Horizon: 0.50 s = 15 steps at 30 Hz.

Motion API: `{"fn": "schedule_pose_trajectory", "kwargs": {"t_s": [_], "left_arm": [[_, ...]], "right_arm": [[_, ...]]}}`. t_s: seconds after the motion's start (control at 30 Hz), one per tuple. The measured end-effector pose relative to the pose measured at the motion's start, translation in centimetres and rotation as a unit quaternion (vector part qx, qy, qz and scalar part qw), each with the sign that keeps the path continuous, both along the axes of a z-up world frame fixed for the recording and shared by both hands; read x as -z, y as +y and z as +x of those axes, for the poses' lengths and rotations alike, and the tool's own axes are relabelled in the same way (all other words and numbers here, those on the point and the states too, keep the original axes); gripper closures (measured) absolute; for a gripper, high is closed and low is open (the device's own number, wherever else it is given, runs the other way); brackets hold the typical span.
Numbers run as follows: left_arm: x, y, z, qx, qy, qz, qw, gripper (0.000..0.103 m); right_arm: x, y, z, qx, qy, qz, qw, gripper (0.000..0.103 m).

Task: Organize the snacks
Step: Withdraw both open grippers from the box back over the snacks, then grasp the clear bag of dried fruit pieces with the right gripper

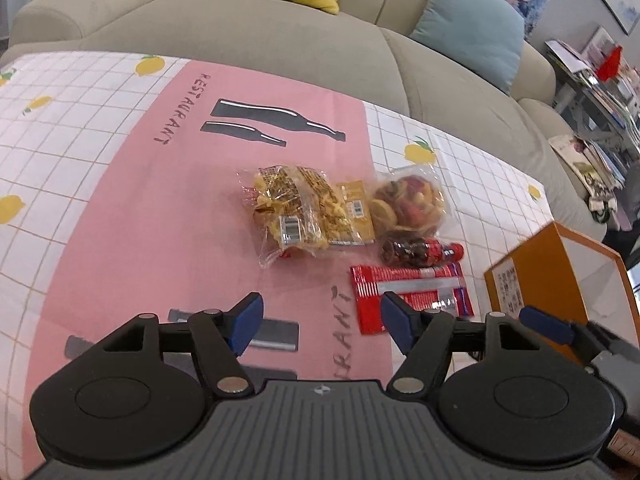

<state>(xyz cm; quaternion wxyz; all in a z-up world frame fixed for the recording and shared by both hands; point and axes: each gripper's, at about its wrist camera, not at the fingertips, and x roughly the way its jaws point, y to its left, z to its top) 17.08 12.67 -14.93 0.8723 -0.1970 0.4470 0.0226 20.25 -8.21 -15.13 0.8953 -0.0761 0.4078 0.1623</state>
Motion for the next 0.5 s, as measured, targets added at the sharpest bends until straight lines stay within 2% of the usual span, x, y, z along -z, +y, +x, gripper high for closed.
{"fn": "schedule_pose_trajectory", "kwargs": {"t_s": [0.17,0.37,0.5], "left_arm": [[0.4,0.2,2.7,-0.005,-0.001,0.007,1.0,0.02],[1.3,0.8,6.2,-0.011,0.004,0.007,0.9999,0.02],[1.9,0.8,8.1,-0.024,0.028,0.012,0.9992,0.016]], "right_arm": [[1.3,0.9,2.2,0.001,0.019,-0.002,1.0,0.021],[1.5,2.4,4.9,-0.011,0.006,-0.013,1.0,0.021],[1.4,3.5,7.1,-0.02,-0.006,-0.017,1.0,0.013]]}}
